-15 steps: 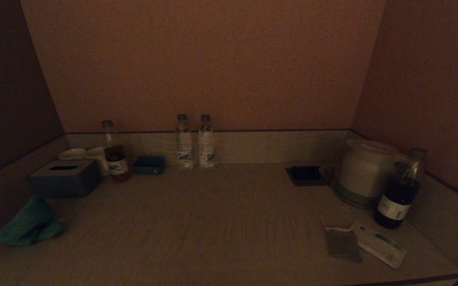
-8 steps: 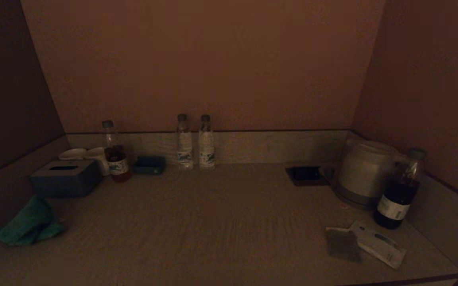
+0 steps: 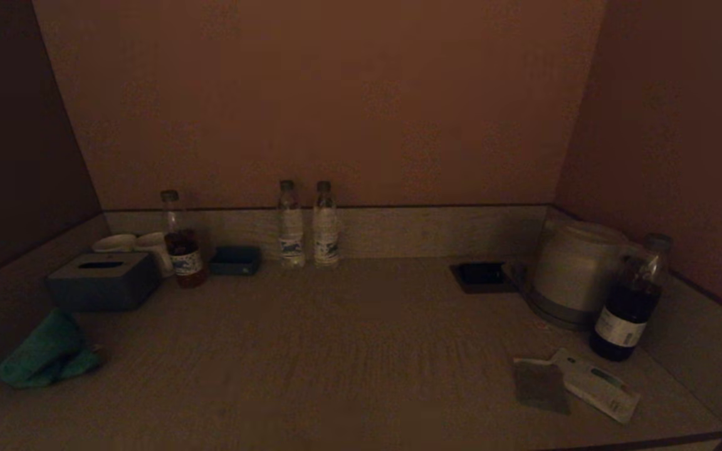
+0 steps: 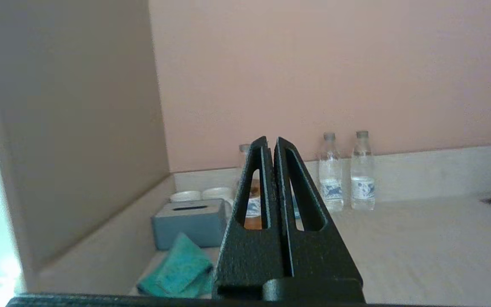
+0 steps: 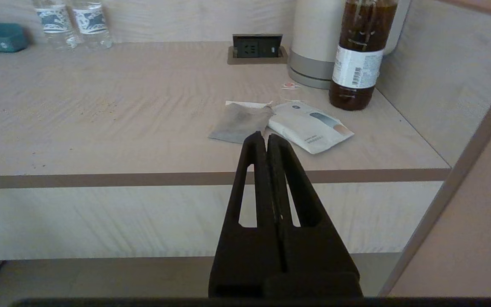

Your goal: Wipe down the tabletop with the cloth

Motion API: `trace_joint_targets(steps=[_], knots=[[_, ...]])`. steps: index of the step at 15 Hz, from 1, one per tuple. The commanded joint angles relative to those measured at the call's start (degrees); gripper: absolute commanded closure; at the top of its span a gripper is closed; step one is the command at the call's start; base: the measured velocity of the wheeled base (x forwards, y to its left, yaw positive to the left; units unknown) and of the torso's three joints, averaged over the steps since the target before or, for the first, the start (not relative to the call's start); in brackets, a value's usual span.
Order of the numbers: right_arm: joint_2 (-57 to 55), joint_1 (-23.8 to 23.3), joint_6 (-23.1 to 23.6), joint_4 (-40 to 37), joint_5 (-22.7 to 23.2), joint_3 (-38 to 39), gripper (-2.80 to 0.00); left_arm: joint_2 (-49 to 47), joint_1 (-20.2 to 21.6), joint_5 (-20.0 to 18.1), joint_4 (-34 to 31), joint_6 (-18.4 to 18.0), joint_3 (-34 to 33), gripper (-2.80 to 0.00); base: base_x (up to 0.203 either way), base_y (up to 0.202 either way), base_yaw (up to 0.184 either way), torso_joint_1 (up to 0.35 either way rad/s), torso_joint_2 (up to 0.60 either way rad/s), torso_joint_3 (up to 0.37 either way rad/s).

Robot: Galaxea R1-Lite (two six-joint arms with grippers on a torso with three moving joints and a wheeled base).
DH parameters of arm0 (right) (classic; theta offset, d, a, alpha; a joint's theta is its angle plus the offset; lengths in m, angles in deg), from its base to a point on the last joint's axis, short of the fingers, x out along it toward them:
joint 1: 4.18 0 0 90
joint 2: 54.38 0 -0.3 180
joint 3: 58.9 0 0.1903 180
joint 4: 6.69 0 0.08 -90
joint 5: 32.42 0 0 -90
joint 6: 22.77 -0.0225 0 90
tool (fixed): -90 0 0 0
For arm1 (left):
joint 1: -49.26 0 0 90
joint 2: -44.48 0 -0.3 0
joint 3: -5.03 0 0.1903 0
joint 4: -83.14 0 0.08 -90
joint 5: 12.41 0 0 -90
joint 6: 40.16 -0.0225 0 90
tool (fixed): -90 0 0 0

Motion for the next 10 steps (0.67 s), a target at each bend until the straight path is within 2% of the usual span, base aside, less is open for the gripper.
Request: trace_joint_targets(steps=[1, 3, 6, 10], knots=[[0.0, 0.0, 0.0, 0.0, 0.0, 0.0, 0.00, 0.3, 0.0, -0.6, 3.9, -0.2, -7.3, 0.00, 0.000, 0.000, 0.000, 0.000, 0.00, 0.000], [0.0, 0.0, 0.0, 0.0, 0.0, 0.0, 0.00, 0.3, 0.1, -1.3, 7.8, -0.4, -12.1, 0.00, 0.000, 0.000, 0.000, 0.000, 0.00, 0.000], [0.0, 0.0, 0.0, 0.0, 0.0, 0.0, 0.00, 0.3, 0.0, -1.4, 3.2, 0.8, -12.3, 0.00, 0.000, 0.000, 0.000, 0.000, 0.00, 0.000], [0.0, 0.0, 0.0, 0.0, 0.0, 0.0, 0.00, 0.3, 0.0, -1.3, -9.9, 2.0, -12.3, 0.00, 0.000, 0.000, 0.000, 0.000, 0.00, 0.000]])
